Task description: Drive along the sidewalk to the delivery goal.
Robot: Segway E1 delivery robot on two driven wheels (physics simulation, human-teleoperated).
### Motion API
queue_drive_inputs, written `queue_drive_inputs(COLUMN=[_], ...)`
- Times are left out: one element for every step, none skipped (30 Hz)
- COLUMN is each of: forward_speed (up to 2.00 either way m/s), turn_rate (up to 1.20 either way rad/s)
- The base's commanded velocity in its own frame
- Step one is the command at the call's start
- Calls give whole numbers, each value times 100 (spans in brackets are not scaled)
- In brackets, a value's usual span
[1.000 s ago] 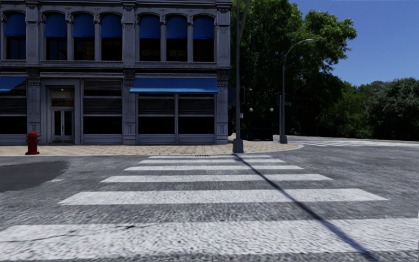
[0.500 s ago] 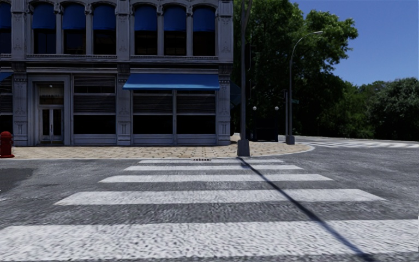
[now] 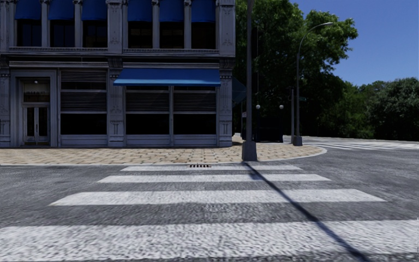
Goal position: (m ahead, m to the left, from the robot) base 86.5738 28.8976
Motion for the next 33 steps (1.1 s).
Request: queue_drive_inputs(forward_speed=[200, 200, 200, 200, 200, 200, 200, 200, 200, 200, 200, 200, 200, 200, 200, 200, 200, 200, 200, 200, 200, 200, 200, 200, 200, 200, 200, 200, 200, 200, 200, 200, 200], turn_rate=[0, 0, 0, 0, 0, 0, 0, 0, 0, 0, 0, 0, 0, 0, 0, 14, 14, 28, 33, 34, 34, 21, 0, 0, 0, 0, 0, 0, 0, 0, 0, 0, 0])
